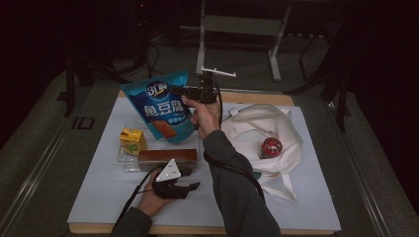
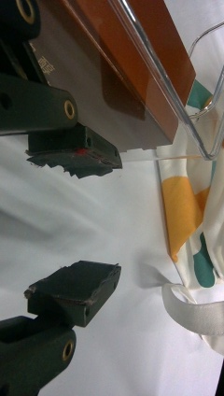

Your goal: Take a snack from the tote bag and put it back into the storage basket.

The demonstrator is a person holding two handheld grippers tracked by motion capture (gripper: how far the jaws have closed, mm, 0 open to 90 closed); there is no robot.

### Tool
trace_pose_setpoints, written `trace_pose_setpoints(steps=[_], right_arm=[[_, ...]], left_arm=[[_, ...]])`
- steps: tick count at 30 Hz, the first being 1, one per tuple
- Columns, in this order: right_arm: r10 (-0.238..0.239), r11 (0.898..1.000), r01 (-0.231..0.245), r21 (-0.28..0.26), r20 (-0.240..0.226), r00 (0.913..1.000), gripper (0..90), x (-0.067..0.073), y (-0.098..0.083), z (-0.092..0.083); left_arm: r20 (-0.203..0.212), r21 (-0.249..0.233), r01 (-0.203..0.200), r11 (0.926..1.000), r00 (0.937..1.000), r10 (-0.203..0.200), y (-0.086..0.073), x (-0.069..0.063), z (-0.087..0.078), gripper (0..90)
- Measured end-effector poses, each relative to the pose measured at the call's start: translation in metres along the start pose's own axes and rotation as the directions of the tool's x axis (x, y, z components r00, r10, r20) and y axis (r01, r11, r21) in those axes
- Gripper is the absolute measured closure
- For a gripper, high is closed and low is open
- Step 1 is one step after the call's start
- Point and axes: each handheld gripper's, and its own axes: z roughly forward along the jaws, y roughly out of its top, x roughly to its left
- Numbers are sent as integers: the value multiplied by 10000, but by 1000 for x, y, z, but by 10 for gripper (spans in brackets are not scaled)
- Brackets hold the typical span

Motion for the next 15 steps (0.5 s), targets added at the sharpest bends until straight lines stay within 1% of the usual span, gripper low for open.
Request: trace_pose_setpoints(steps=[3,6,8,10,13,15], right_arm=[[-12,10000,12,3,-70,10000,890,1,-1,4],[106,9999,-106,1,-127,9999,889,0,-5,9],[13,10000,-12,68,-117,9999,888,-1,-7,11],[18,9999,-17,135,-62,10000,887,-3,-10,13],[88,9996,-93,258,169,9998,887,-9,-12,15],[150,9996,-155,246,217,9997,886,-13,-14,15]], left_arm=[[-5,-7,-15,10000,10000,15,0,0,0,428],[16,-27,-7,10000,10000,7,0,0,0,428],[-2,-35,-48,10000,10000,48,0,0,0,427],[16,-59,-29,10000,10000,29,0,0,0,427],[22,-39,-17,10000,10000,17,0,0,0,426],[21,-15,-46,10000,10000,46,0,0,0,426]])
